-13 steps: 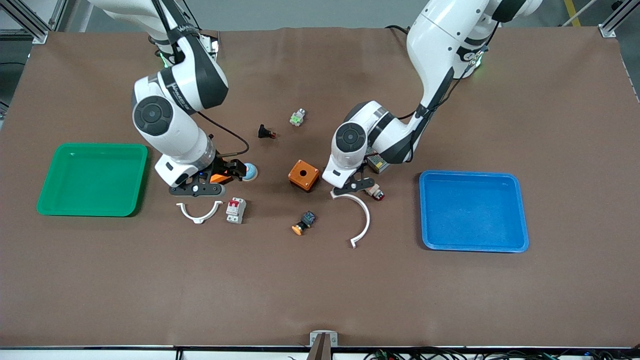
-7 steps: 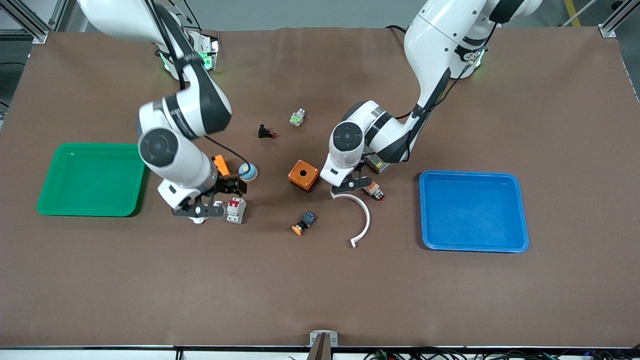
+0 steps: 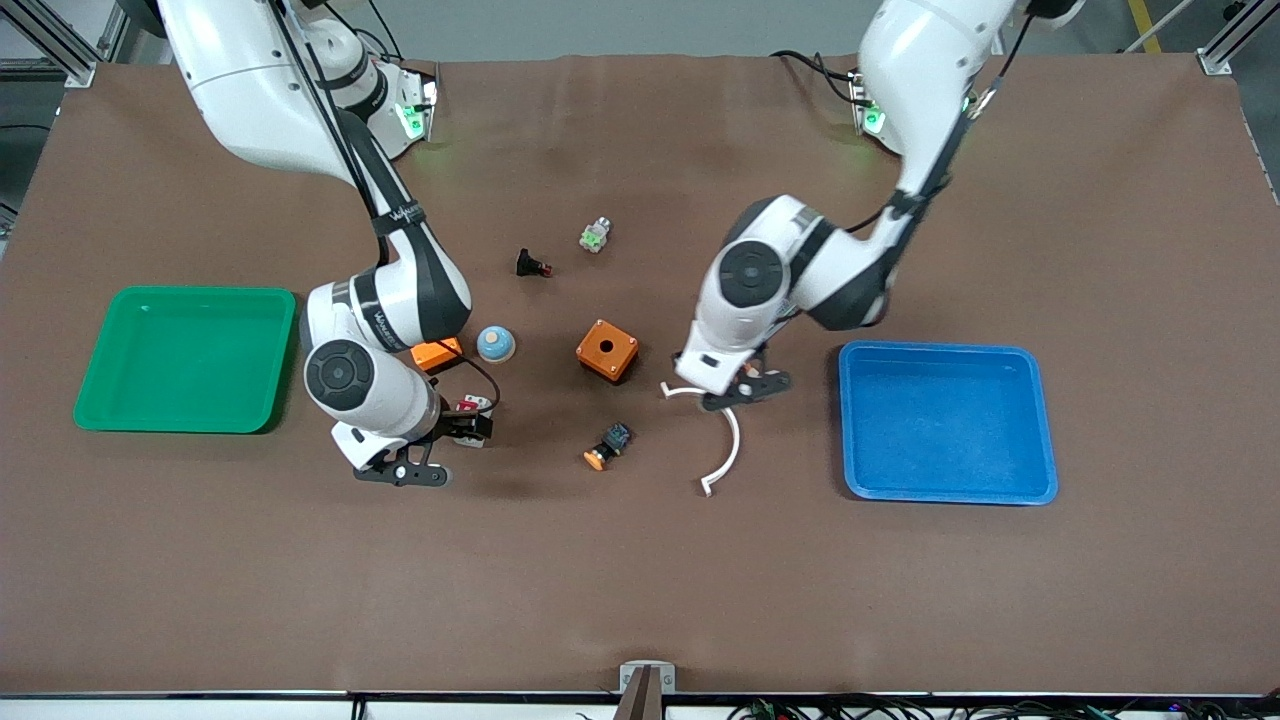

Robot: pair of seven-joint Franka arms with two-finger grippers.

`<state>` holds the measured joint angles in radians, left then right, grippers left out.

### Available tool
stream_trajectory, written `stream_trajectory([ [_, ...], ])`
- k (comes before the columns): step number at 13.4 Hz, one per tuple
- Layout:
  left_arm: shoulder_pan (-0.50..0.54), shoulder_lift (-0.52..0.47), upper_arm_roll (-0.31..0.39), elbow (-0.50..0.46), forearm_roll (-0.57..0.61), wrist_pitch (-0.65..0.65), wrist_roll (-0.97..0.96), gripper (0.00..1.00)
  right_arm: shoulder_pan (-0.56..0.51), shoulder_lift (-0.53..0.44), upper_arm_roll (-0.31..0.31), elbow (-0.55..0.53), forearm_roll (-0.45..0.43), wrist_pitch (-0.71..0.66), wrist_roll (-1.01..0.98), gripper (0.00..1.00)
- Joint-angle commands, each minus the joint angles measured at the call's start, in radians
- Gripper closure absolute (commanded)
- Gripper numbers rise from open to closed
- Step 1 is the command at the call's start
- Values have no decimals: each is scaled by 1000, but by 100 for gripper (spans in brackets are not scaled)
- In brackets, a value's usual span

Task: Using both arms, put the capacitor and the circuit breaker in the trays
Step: 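Place the capacitor in the blue tray while the right gripper lifts the breaker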

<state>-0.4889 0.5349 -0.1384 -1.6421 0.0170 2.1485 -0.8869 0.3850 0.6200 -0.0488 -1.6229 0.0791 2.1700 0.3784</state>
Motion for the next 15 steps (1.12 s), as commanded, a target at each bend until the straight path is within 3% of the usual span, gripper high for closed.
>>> stream_trajectory([
  [1, 155, -120, -9, -33, -3, -125, 205, 100, 11, 17, 7, -14, 19, -9, 4, 0],
  [6, 407, -133, -6, -73, -2, -159, 507, 100, 44, 18, 10, -45, 21, 1, 4, 2],
  [9, 516, -115, -7, -119, -2, -113, 660, 100, 49, 18, 10, -51, 21, -2, 1, 33],
  [13, 593, -50, -6, -208, -2, 66, 755, 99, 23, 18, 10, -48, 21, 2, -10, 70],
  [15, 613, 5, -4, -208, 4, 123, 770, 99, 12, 17, 10, -48, 21, -2, -10, 78],
])
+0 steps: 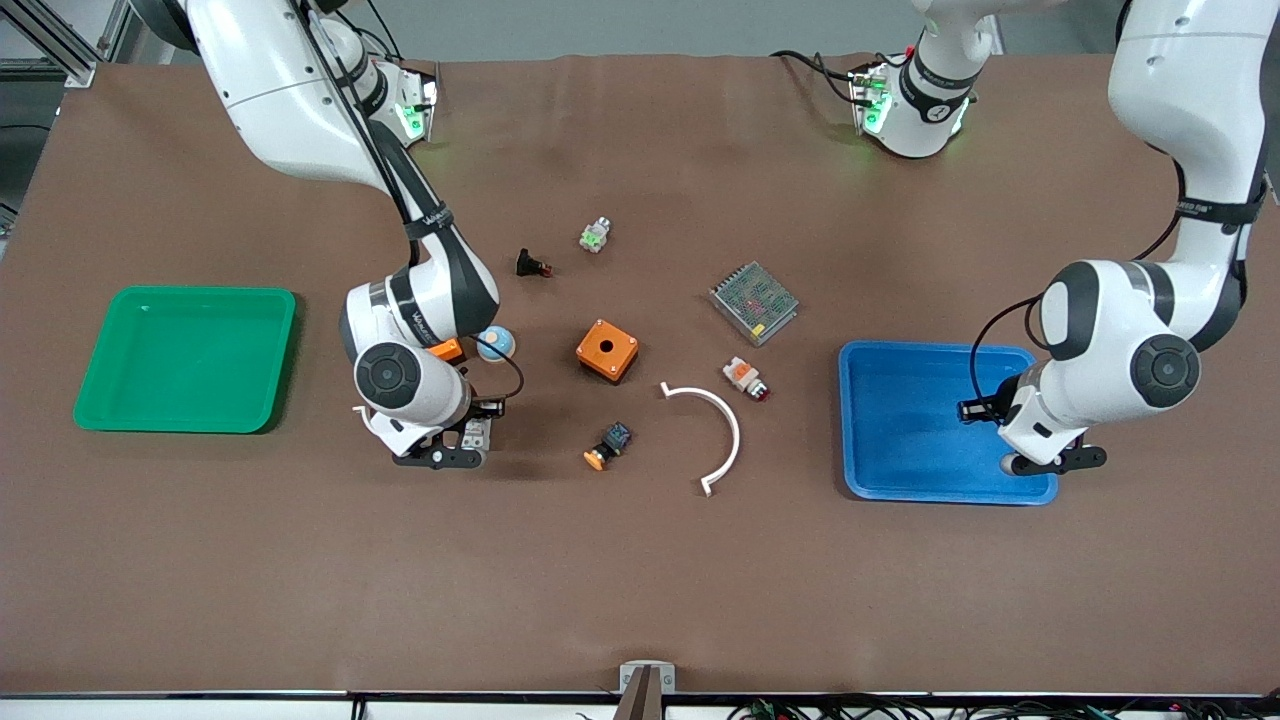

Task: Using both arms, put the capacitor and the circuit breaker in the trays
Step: 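Place the capacitor in the blue tray while the right gripper lifts the breaker, then lower the breaker into the green tray while the left gripper withdraws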

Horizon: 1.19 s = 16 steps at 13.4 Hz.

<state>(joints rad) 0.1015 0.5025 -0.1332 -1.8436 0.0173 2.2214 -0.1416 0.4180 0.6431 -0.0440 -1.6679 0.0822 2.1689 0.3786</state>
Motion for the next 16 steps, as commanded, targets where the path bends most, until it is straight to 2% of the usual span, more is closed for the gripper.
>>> stream_trajectory([
  [1, 27, 51, -11, -5, 16, 63, 25, 96, -24, -8, 6, -3, 18, -7, -10, 79],
  [3, 27, 63, -11, -2, 19, 66, 25, 84, -39, -32, 4, 3, 16, -43, -14, 79],
  [4, 26, 65, -11, 0, 19, 66, 25, 70, -57, -60, 3, 8, 16, -98, -18, 79],
  [6, 21, 59, -13, 6, 19, 66, 25, 0, -106, -146, 0, 14, 14, -240, -61, 79],
  [8, 15, 6, -17, 23, 19, 38, 19, 0, -186, -207, -4, 40, -1, -381, -124, 79],
  [10, 17, -65, -19, 59, 19, -26, 28, 0, -313, -237, -5, 43, -36, -440, -299, 78],
  [13, 17, -156, -20, 182, 19, -190, 66, 0, -457, -231, -4, 42, -159, -396, -475, 78],
  [16, 17, -234, -32, 312, 21, -368, 69, 0, -595, -217, -4, 40, -177, -350, -619, 78],
])
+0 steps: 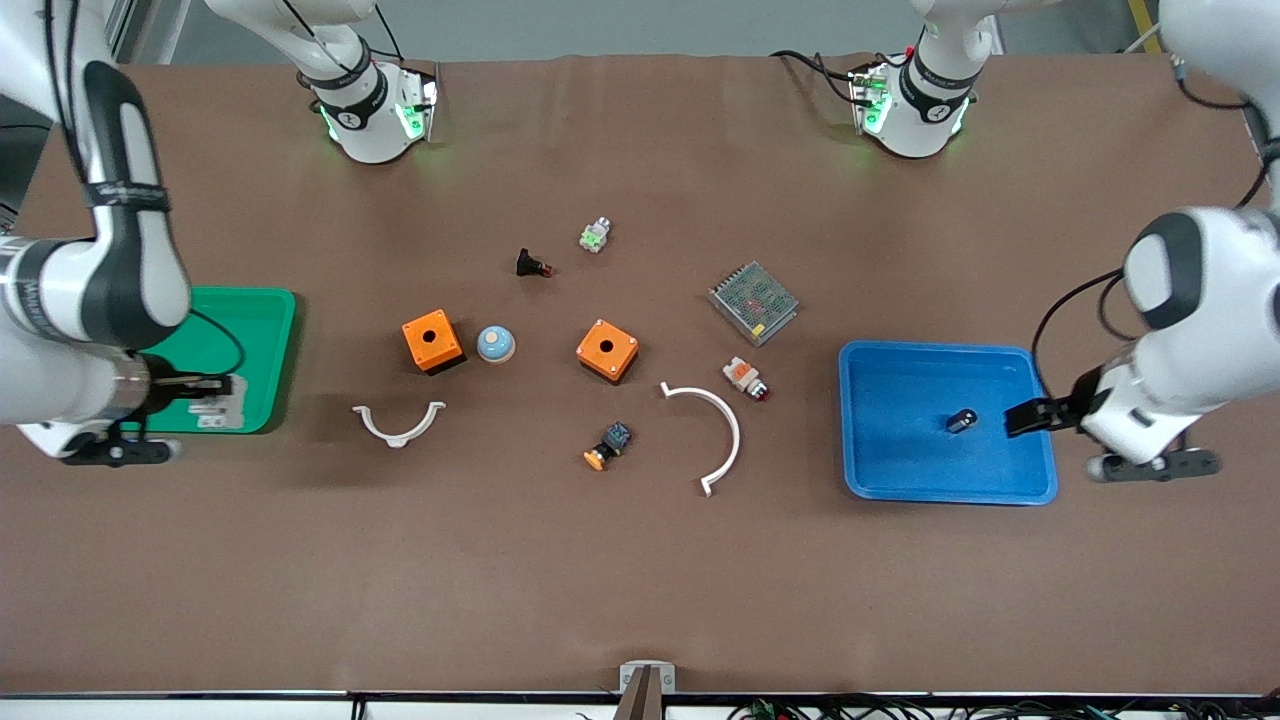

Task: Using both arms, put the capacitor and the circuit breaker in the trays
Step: 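Lower the breaker into the green tray while the left gripper withdraws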

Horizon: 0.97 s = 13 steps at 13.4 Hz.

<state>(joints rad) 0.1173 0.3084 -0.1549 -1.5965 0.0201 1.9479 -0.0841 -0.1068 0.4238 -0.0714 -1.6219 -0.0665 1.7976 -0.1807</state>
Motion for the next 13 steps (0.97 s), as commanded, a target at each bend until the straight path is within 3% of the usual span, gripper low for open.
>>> stream_trajectory([
  [1, 1, -79, -11, 85, 17, -131, 14, 0, -111, 16, 24, -10, -33, 44, -69, 78],
  [4, 1, -182, -15, 87, 17, -223, 12, 0, -200, 71, 24, -30, -87, 164, -152, 78],
  [8, -10, -276, -28, 76, 11, -311, 3, 0, -275, 89, 25, -174, -87, 304, -192, 78],
  [11, -131, -318, 53, 49, 12, -380, -22, 0, -295, 87, 25, -214, -87, 302, -192, 78],
  [13, -154, -340, 74, 23, 11, -383, -23, 0, -306, 76, 25, -245, -87, 304, -192, 78],
])
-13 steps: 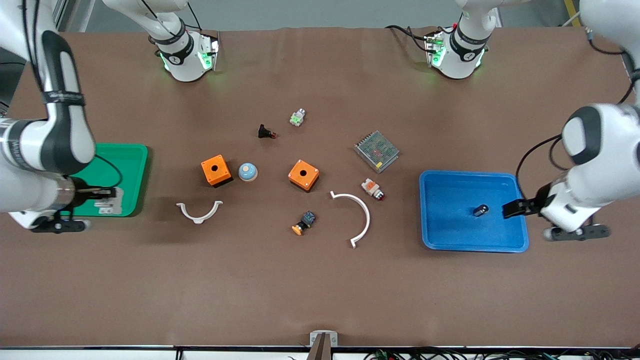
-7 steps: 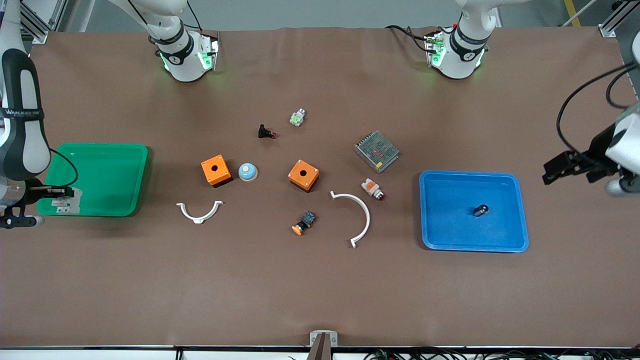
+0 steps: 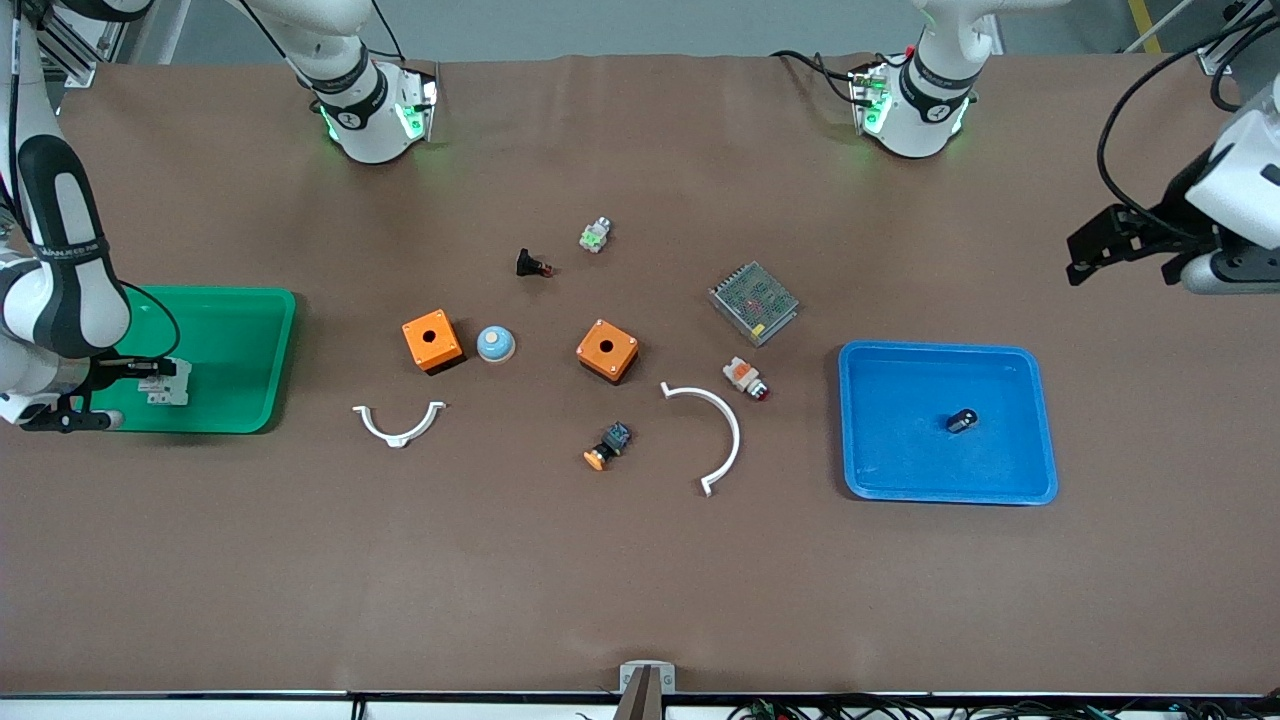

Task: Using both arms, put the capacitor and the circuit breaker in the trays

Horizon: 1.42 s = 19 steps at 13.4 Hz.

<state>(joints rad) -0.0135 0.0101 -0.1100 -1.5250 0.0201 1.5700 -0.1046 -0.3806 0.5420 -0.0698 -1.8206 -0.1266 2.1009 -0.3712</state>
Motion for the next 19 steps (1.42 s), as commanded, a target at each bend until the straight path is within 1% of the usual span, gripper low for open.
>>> stream_trajectory([
  [1, -28, -54, 30, -60, 8, -5, -4, 0, -37, -43, 24, -54, -27, -1, -2, 78],
  [4, -28, -85, 27, -84, 9, -5, -6, 0, -50, -43, 24, -60, -27, -9, -2, 77],
  [5, -20, -79, 27, -86, 9, -5, -4, 0, -50, -43, 24, -60, -25, -10, -2, 73],
  [6, -20, -79, 23, -86, 11, -5, -4, 0, -50, -43, 24, -60, -27, -10, -2, 49],
  [7, -19, -79, 21, -86, 11, -5, -4, 0, -50, -45, 24, -60, -25, -12, -2, 7],
  [8, -20, -81, 19, -86, 11, -7, -4, 0, -50, -56, 24, -59, -25, -21, 0, 0],
  [11, -22, -79, 18, -84, 11, -7, -1, 0, -41, -123, 27, -37, -25, -105, 9, 0],
  [13, -19, -75, 19, -84, 11, -8, 9, 0, -11, -189, 38, 6, -13, -197, 20, 0],
  [14, -19, -72, 19, -83, 9, -11, 3, 0, 24, -229, 41, 35, 25, -256, 29, 0],
  [15, -19, -68, 19, -81, 9, -11, 2, 0, 55, -272, 41, 56, 83, -312, 37, 0],
  [16, -19, -65, 19, -80, 11, -11, 2, 0, 84, -311, 41, 60, 122, -338, 54, 0],
  [17, -20, -65, 19, -81, 11, -11, 0, 0, 119, -351, 41, 54, 145, -344, 81, 0],
  [19, -20, -65, 19, -80, 9, -11, 0, 0, 175, -410, 42, 58, 157, -401, 164, 0],
])
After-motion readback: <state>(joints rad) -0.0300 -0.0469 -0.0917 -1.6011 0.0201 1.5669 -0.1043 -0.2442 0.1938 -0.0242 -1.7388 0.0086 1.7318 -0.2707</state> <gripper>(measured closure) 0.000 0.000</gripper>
